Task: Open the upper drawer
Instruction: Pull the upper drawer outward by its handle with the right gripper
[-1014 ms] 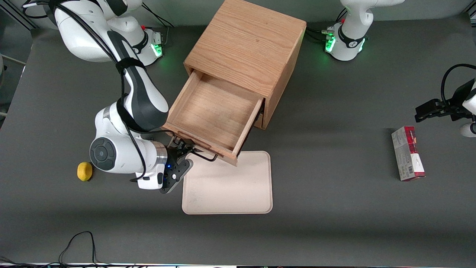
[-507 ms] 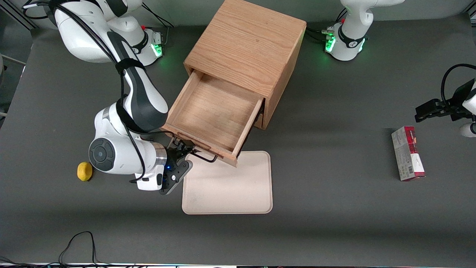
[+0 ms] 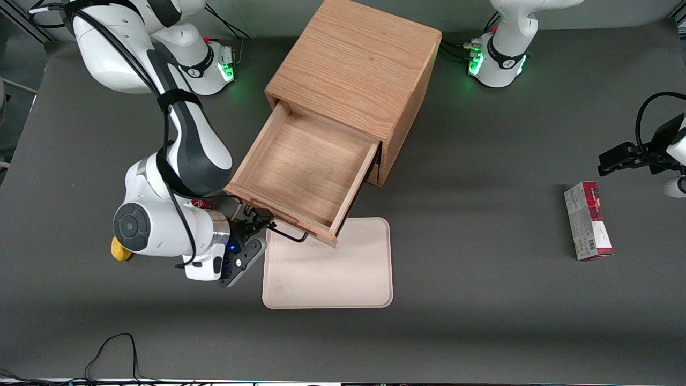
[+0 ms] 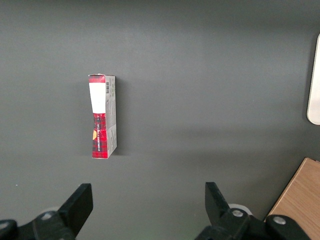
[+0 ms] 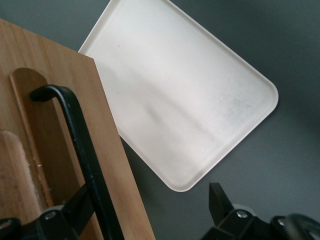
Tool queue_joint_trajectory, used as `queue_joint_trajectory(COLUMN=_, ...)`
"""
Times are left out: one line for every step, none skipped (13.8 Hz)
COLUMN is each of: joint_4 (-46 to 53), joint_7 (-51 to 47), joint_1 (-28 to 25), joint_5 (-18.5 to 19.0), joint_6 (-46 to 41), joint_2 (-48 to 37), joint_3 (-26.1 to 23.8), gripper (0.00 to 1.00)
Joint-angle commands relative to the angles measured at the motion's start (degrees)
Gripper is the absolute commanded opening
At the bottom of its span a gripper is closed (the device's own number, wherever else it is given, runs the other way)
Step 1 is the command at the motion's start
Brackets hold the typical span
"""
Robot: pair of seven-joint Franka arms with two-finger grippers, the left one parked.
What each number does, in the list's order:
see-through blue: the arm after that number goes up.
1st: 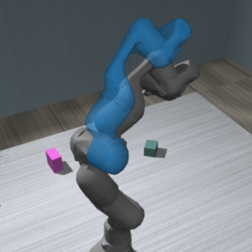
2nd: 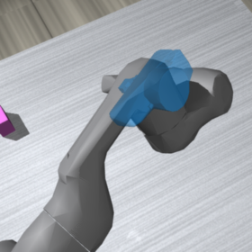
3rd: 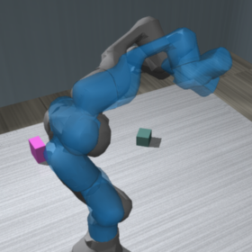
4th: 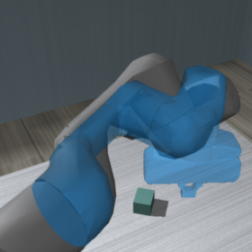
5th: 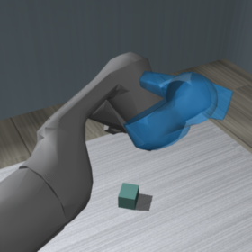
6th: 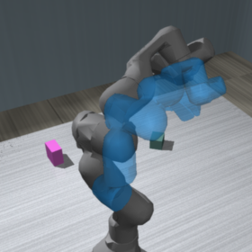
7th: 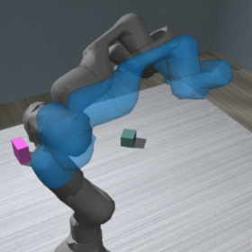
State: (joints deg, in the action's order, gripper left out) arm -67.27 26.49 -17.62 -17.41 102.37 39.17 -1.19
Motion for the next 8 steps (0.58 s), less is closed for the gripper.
queue_joint_trajectory(joint_4=2.14, joint_7=1.28, joint_1=0.48, joint_5=-0.61, joint_6=1.33, joint_2=1.08, joint_3=-0.04, gripper=1.0)
queue_joint_trajectory(joint_4=2.14, joint_7=1.19, joint_1=0.48, joint_5=-0.61, joint_6=1.52, joint_2=1.08, joint_3=-0.04, gripper=1.0)
queue_joint_trajectory(joint_4=2.31, joint_7=1.19, joint_1=0.57, joint_5=-0.61, joint_6=1.52, joint_2=1.08, joint_3=-0.12, gripper=1.0)
queue_joint_trajectory(joint_4=2.49, joint_7=1.19, joint_1=0.92, joint_5=-0.61, joint_6=1.6, joint_2=1.08, joint_3=-0.04, gripper=1.0)
queue_joint_trajectory(joint_4=2.66, joint_7=1.11, joint_1=1.18, joint_5=-0.61, joint_6=1.61, joint_2=1.08, joint_3=-0.12, gripper=1.0)
queue_joint_trajectory(joint_4=2.75, joint_7=1.02, joint_1=1.45, joint_5=-0.69, joint_6=1.52, joint_2=1.08, joint_3=-0.12, gripper=1.0)
queue_joint_trajectory(joint_4=2.84, joint_7=0.84, joint_1=1.45, joint_5=-0.69, joint_6=1.43, joint_2=0.73, joint_3=-0.12, gripper=1.0)
queue_joint_trajectory(joint_4=2.93, joint_7=0.67, joint_1=1.45, joint_5=-0.69, joint_6=0.82, joint_2=0.12, joint_3=-0.12, gripper=1.0)
